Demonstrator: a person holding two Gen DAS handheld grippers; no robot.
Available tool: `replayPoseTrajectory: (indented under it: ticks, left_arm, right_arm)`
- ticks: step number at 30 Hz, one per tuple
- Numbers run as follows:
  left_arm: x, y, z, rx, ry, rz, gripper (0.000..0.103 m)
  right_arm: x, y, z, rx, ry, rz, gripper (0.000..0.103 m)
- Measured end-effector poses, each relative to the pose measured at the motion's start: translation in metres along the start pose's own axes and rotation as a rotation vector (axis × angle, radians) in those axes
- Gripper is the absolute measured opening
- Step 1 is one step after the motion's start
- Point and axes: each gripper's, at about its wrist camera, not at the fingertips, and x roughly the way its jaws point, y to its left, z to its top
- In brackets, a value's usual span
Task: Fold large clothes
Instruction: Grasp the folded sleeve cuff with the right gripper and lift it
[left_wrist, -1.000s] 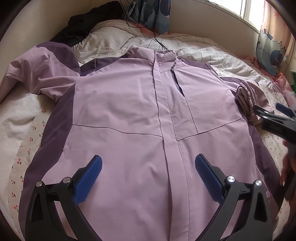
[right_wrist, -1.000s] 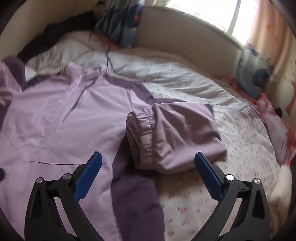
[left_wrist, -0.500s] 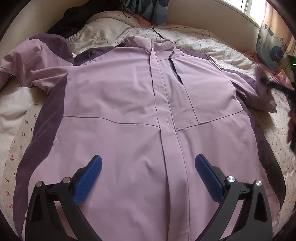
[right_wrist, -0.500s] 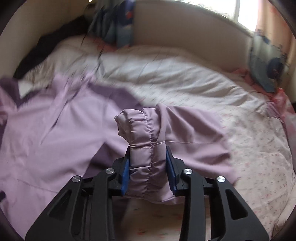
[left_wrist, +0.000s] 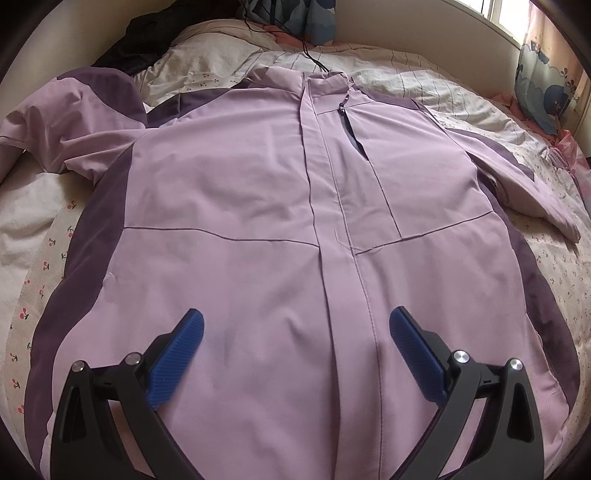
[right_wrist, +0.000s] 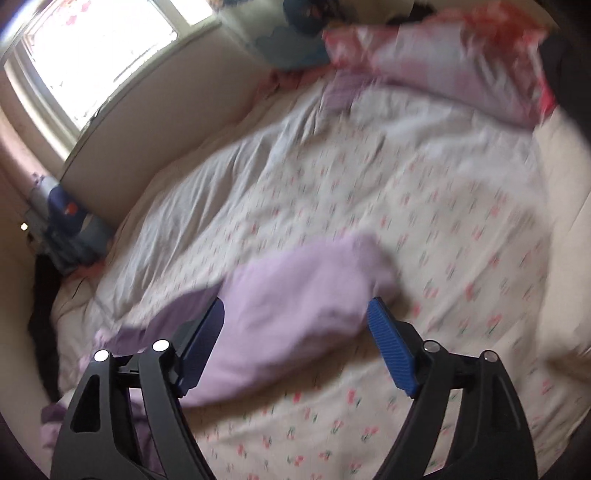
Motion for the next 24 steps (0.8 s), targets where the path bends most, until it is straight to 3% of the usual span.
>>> replayPoseTrajectory:
  ticks: [4,8,9,11,13,18,21,22,24]
  left_arm:
    - [0.001,-0.003,-0.001,0.007,0.0,0.009,0.097]
    - [0.001,-0.003,-0.001,0.009,-0.002,0.008,0.097]
    - [0.002,-0.003,-0.001,0.01,-0.002,0.008,0.097]
    - [0.002,-0.004,-0.001,0.014,0.002,0.01,0.097]
    - [0.003,-0.005,-0.001,0.017,0.004,0.013,0.097]
    - [0.001,-0.006,-0.002,0.025,0.009,-0.006,0.097]
    - [0.0,-0.004,-0.002,0.001,0.026,-0.067,0.097]
    - [0.001,-0.004,-0.003,-0.004,0.033,-0.081,0.097]
    - [0.005,-0.006,-0.004,-0.004,0.044,-0.091,0.097]
  right_arm:
    - [0.06,-0.012,-0.033,0.127,0.108,0.099,0.077]
    - [0.103,-0.021,-0.034,0.214,0.069,0.108,0.075]
    - [0.108,-0.022,-0.028,0.217,0.035,0.114,0.07]
    - [0.11,-0.018,-0.02,0.228,-0.016,0.109,0.02]
    - [0.092,-0.011,-0.01,0.221,-0.097,0.152,0.013]
    - [0.004,0.014,0.008,0.086,-0.244,0.233,0.008]
    - [-0.025,0.001,0.013,0.034,-0.294,0.153,0.008]
    - [-0.017,-0.014,0.014,0.063,-0.264,0.11,0.009]
    - [0.025,-0.053,0.012,0.132,-0.077,0.005,0.012]
